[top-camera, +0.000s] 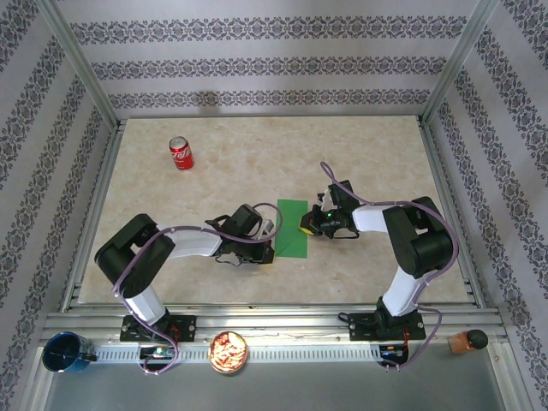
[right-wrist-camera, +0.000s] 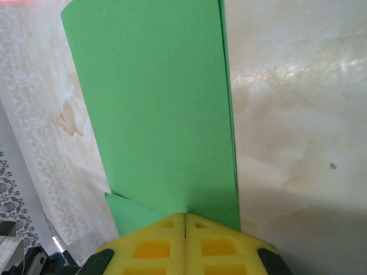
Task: Fold a paper plane with a square sheet of paper (pick it up from the middle)
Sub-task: Fold the triangle a second time at the center of the table.
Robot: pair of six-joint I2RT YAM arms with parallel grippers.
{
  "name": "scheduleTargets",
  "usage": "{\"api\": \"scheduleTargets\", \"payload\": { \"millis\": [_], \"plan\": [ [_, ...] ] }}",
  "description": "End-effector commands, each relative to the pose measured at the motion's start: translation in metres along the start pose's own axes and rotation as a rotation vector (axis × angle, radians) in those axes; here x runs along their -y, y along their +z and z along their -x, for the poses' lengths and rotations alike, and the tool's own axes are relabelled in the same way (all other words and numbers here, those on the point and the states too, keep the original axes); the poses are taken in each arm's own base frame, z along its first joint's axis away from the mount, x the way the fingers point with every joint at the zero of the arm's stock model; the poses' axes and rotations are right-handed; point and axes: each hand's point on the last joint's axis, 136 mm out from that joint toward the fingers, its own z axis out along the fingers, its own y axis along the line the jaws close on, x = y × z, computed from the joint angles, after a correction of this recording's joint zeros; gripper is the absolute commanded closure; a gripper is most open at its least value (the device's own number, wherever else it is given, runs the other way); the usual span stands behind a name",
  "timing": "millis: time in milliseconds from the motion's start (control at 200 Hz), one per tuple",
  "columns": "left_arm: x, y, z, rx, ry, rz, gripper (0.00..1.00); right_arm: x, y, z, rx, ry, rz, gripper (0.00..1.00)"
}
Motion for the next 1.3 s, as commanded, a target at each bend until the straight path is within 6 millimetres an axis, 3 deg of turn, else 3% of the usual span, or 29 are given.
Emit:
{"api": "scheduleTargets", "payload": {
  "millis": [0, 105, 195, 335, 490, 635, 849, 1069, 1294],
  "plan": [
    [-0.002, -0.015, -0.011, -0.007, 0.017, 0.035, 0.96, 0.051, 0.003, -0.015, -0.025, 0.087, -0.178, 1.00],
    [0.027, -0.034, 0.015, 0.099, 0.077, -0.030, 0.96, 0.047, 0.001, -0.014, -0.023, 0.080, -0.171, 1.00],
    [0.043, -0.038, 0.037, 0.149, 0.105, -0.064, 0.96, 0.045, 0.000, -0.014, -0.020, 0.077, -0.166, 1.00],
    [0.050, -0.018, 0.063, 0.108, 0.098, -0.070, 0.98, 0.042, 0.000, -0.013, -0.018, 0.075, -0.156, 1.00],
    [0.039, 0.006, 0.075, 0.070, 0.102, -0.015, 0.99, 0.038, -0.001, -0.011, -0.019, 0.062, -0.142, 0.99],
    [0.021, 0.022, 0.066, 0.016, 0.080, 0.023, 1.00, 0.031, -0.001, -0.009, -0.020, 0.050, -0.123, 0.98],
    [-0.010, 0.032, 0.040, -0.032, 0.045, 0.088, 1.00, 0.015, -0.004, -0.005, -0.024, 0.040, -0.083, 0.97],
    [-0.012, 0.030, 0.032, -0.020, 0.015, 0.068, 1.00, -0.025, -0.014, -0.011, -0.034, -0.066, 0.005, 0.90],
    [-0.009, 0.027, 0.039, 0.011, -0.010, 0.070, 1.00, -0.034, 0.011, -0.039, -0.131, -0.070, 0.029, 0.89]
  ]
}}
